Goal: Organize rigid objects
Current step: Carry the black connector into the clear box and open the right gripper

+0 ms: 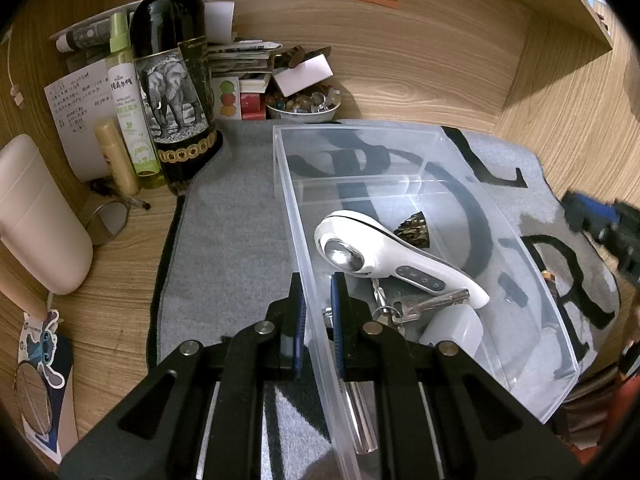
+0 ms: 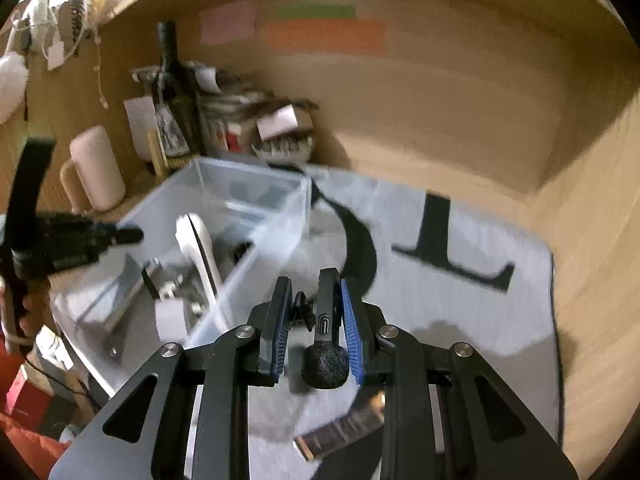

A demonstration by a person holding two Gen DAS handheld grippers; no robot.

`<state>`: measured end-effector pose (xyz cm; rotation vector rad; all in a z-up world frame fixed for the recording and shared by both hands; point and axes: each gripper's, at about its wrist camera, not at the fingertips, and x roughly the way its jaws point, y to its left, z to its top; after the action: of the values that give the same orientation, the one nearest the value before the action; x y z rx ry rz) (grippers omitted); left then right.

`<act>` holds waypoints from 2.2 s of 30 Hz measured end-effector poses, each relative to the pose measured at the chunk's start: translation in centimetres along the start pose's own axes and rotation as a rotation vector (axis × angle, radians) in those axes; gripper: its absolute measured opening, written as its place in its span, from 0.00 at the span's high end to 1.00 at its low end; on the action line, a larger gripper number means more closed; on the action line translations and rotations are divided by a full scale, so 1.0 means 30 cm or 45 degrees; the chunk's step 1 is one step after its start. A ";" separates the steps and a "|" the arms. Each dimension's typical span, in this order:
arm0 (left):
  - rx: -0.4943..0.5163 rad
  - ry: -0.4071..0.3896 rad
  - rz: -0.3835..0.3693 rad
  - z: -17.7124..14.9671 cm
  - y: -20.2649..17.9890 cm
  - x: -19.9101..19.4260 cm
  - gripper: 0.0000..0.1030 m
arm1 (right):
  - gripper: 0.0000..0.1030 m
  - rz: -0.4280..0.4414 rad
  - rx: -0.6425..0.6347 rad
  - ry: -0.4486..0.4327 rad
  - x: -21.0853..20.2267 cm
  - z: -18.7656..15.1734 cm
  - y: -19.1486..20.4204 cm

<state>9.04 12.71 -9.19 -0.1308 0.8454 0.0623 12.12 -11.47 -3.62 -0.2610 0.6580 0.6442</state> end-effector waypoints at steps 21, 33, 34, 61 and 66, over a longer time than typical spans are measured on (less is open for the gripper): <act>0.000 -0.002 -0.001 0.000 -0.001 0.000 0.89 | 0.78 0.188 -0.170 -0.053 0.073 0.124 0.191; 0.001 -0.003 -0.002 -0.002 -0.002 0.000 0.89 | 0.78 0.276 -0.285 0.120 0.207 0.089 0.299; 0.001 -0.002 -0.001 -0.003 -0.002 -0.001 0.89 | 0.78 0.286 -0.292 0.141 0.218 0.083 0.307; 0.003 -0.003 0.001 -0.004 -0.008 0.000 0.89 | 0.53 0.205 -0.257 0.137 0.207 0.085 0.266; 0.003 -0.003 0.001 -0.004 -0.007 0.000 0.89 | 0.53 0.149 -0.192 0.061 0.132 0.112 0.194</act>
<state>8.97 12.47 -9.24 -0.1286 0.8432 0.0620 12.50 -3.68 -3.73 -0.3809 0.6751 0.8036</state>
